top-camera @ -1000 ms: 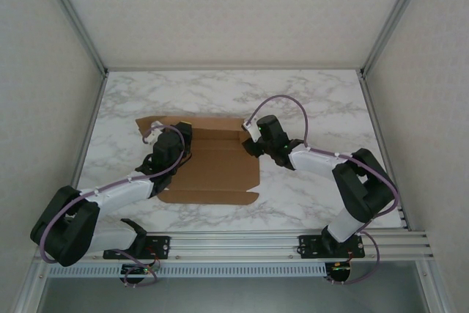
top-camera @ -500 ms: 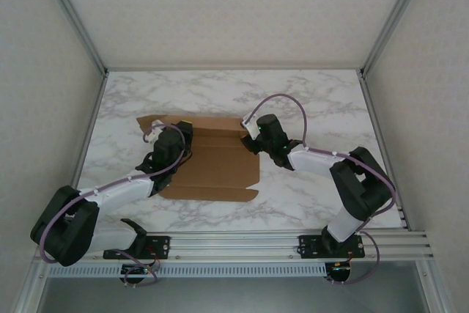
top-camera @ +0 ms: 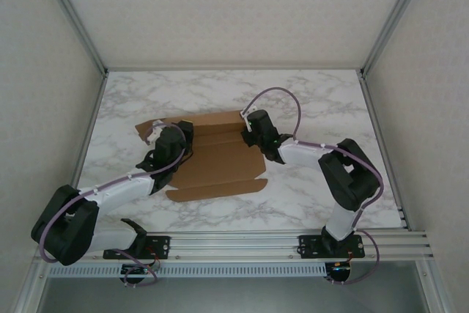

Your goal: Fold the paper box

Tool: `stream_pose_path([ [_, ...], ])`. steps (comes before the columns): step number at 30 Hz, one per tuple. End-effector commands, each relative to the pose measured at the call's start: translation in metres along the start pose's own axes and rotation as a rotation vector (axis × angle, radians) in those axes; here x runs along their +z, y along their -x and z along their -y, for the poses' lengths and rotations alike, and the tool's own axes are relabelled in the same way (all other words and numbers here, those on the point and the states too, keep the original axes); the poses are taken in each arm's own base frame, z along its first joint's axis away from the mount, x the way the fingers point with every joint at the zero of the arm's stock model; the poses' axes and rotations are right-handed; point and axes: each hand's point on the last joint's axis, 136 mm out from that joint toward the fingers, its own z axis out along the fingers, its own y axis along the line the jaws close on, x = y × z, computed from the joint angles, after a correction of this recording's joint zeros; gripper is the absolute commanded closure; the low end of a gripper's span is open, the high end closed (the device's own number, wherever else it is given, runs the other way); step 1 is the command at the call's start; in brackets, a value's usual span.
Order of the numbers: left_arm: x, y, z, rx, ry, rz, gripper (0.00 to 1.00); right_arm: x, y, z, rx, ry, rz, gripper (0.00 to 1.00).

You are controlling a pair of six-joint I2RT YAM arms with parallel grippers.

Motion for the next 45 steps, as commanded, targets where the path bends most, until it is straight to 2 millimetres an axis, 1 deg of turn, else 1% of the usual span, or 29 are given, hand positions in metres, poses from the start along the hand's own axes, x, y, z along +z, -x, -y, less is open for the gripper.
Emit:
stream_pose_path([
  [1,0.003,-0.006,-0.008,0.006,0.047,-0.020,1.00,0.005,-0.013,0.020,0.024,-0.163,-0.080,0.92],
  [4,0.004,-0.006,-0.009,-0.004,0.057,-0.013,1.00,0.006,-0.014,0.020,0.029,-0.214,-0.103,0.94],
  [5,0.005,-0.005,-0.010,-0.006,0.061,-0.011,1.00,0.006,-0.015,0.022,0.025,-0.241,-0.111,0.98],
  [7,0.005,-0.004,-0.009,-0.008,0.066,-0.005,1.00,0.007,-0.021,0.028,0.038,-0.299,-0.141,1.00],
  [11,0.005,-0.003,-0.005,-0.008,0.070,0.004,1.00,0.004,-0.027,0.042,0.084,-0.426,-0.205,1.00],
  [14,0.006,-0.003,-0.002,-0.003,0.068,0.004,1.00,0.006,-0.032,0.039,0.092,-0.409,-0.235,1.00],
  [15,0.005,-0.003,-0.002,-0.002,0.069,0.004,0.98,0.005,-0.032,0.038,0.098,-0.401,-0.235,1.00],
  [18,0.004,-0.003,0.000,0.008,0.066,0.004,0.85,0.002,-0.034,0.038,0.104,-0.389,-0.240,1.00],
  [19,0.003,-0.002,0.002,0.018,0.064,0.005,0.79,0.001,-0.036,0.038,0.101,-0.378,-0.244,1.00],
  [21,0.001,0.000,0.002,0.046,0.069,0.006,0.67,-0.002,-0.038,0.040,0.101,-0.362,-0.249,1.00],
  [22,-0.001,0.001,0.005,0.063,0.060,0.002,0.59,-0.006,-0.039,0.042,0.104,-0.357,-0.247,1.00],
  [23,-0.003,0.001,0.007,0.081,0.050,-0.004,0.51,-0.009,-0.039,0.046,0.111,-0.352,-0.244,1.00],
  [24,-0.006,0.001,0.004,0.105,0.067,-0.011,0.44,-0.013,-0.040,0.049,0.120,-0.353,-0.242,1.00],
  [25,-0.009,0.001,0.006,0.128,0.061,-0.021,0.38,-0.016,-0.042,0.054,0.127,-0.357,-0.244,1.00],
  [27,-0.016,-0.001,0.011,0.184,0.050,-0.048,0.29,-0.021,-0.046,0.061,0.136,-0.372,-0.246,1.00],
  [29,-0.023,-0.006,0.015,0.262,0.049,-0.087,0.23,-0.026,-0.050,0.066,0.154,-0.378,-0.242,1.00],
  [31,-0.030,-0.015,0.017,0.342,0.050,-0.155,0.21,-0.030,-0.055,0.069,0.162,-0.378,-0.244,1.00],
  [33,-0.039,-0.025,0.013,0.429,0.075,-0.237,0.22,-0.033,-0.058,0.072,0.168,-0.382,-0.243,1.00],
  [35,-0.053,-0.031,0.009,0.534,0.093,-0.302,0.24,-0.037,-0.059,0.072,0.164,-0.375,-0.233,1.00],
  [37,-0.068,-0.023,0.001,0.582,0.127,-0.292,0.24,-0.040,-0.061,0.071,0.157,-0.355,-0.224,1.00],
  [38,-0.076,-0.017,0.003,0.600,0.127,-0.278,0.24,-0.042,-0.061,0.070,0.151,-0.345,-0.218,1.00],
  [40,-0.090,-0.004,0.013,0.650,0.124,-0.234,0.24,-0.045,-0.063,0.067,0.141,-0.317,-0.214,1.00],
  [43,-0.108,0.018,0.034,0.730,0.138,-0.154,0.23,-0.049,-0.065,0.061,0.132,-0.266,-0.225,1.00],
  [45,-0.112,0.024,0.047,0.779,0.145,-0.136,0.21,-0.051,-0.067,0.057,0.128,-0.239,-0.241,1.00],
])
